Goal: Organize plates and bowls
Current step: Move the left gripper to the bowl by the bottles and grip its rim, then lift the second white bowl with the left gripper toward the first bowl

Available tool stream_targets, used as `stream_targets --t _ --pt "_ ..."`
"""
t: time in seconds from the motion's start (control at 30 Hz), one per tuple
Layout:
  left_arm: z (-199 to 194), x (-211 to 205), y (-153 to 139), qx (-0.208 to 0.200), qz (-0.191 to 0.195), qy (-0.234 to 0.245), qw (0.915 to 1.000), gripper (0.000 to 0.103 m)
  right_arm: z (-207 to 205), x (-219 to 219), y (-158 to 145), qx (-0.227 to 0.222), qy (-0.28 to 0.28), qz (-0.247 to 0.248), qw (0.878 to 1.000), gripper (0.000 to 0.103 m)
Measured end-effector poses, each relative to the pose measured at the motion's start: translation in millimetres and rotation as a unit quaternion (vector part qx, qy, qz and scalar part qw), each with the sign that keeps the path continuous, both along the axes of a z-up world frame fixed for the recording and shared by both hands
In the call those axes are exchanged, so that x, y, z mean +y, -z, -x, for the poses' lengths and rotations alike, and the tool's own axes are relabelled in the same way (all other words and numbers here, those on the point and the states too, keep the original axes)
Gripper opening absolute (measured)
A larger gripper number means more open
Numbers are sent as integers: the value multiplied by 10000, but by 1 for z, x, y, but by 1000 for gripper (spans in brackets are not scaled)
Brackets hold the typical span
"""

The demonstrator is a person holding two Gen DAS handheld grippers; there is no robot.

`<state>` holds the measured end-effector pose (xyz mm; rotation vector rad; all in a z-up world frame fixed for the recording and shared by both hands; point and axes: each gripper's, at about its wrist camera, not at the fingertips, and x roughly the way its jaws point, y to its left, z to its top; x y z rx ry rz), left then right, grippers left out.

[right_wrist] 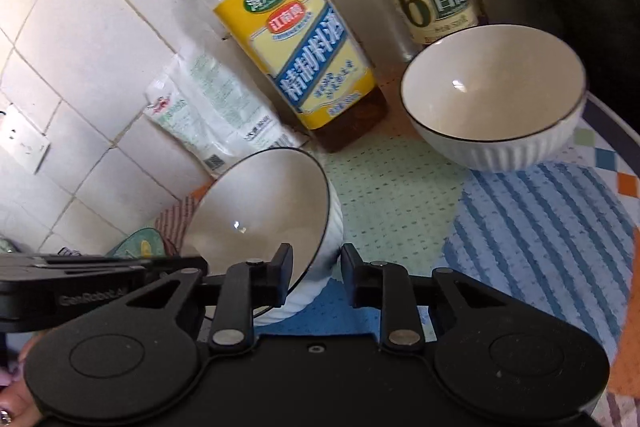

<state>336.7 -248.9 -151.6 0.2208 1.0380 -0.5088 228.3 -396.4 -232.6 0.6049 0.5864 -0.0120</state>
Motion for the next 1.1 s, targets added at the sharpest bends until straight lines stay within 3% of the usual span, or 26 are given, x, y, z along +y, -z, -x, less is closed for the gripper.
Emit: stream_targets --t 0.27,0.47,0.57,0.67,1.0,1.1 --pt "-6 2 -2 343 135 -188 9991 12 -16 4 -6 375 32 475 9982 19" --pt "0 1 -7 282 96 -17 9996 10 -16 7 -9 553 36 681 9961 17" --pt "1 3 -13 400 90 146 9991 10 -11 4 -8 639 110 451 9969 17" --pt "8 11 -21 533 153 299 9980 10 2 6 -11 604 74 494 9969 17" --pt "53 41 -47 307 -162 508 9981 10 52 32 -36 312 -55 614 9976 17" --pt "64 55 -54 288 -111 494 9983 10 65 49 -48 215 -137 1034 9943 17"
